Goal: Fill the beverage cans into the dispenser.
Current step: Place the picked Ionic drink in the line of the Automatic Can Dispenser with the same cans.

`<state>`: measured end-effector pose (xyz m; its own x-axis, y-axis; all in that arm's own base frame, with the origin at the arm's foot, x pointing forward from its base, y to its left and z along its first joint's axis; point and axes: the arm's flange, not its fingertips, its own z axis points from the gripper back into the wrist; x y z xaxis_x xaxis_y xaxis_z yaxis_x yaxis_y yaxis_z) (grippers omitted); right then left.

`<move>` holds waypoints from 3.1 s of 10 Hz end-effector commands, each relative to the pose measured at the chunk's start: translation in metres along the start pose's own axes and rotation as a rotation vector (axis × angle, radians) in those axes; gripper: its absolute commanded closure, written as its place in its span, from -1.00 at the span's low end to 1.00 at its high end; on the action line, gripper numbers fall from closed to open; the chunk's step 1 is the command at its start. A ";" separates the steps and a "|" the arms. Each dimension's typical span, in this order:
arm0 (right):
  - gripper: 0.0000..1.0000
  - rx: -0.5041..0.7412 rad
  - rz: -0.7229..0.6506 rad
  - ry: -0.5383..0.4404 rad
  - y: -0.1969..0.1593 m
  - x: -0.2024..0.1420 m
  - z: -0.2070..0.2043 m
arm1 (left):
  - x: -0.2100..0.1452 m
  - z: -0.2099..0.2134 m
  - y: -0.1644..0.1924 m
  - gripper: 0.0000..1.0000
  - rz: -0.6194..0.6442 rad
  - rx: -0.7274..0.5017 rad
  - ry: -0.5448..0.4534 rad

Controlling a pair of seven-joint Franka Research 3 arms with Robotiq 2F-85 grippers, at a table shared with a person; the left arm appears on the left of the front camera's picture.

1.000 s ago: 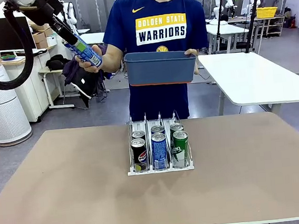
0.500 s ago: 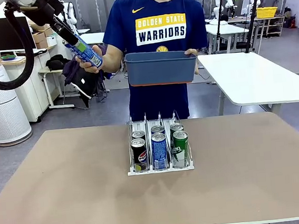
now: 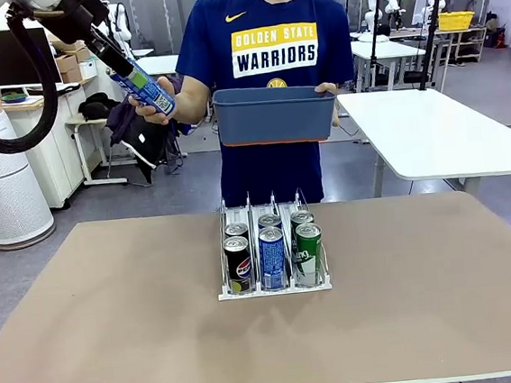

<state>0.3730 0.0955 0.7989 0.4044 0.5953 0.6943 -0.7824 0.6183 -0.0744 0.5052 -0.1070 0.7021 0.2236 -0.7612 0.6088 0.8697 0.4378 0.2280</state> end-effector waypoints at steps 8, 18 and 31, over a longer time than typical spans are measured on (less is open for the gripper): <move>-1.00 0.001 -0.001 0.001 0.000 0.000 -0.001 | 0.000 0.001 0.000 0.22 0.000 0.006 -0.004; -1.00 0.001 -0.001 0.001 0.000 0.000 -0.001 | 0.000 0.001 0.000 0.22 0.000 0.006 -0.004; -1.00 0.001 -0.001 0.001 0.000 0.000 -0.001 | 0.014 -0.050 -0.098 -0.15 0.189 -0.057 0.212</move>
<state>0.3731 0.0956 0.7991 0.4041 0.5953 0.6945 -0.7824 0.6183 -0.0746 0.4531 -0.1886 0.6523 0.4600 -0.7583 0.4619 0.8277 0.5545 0.0860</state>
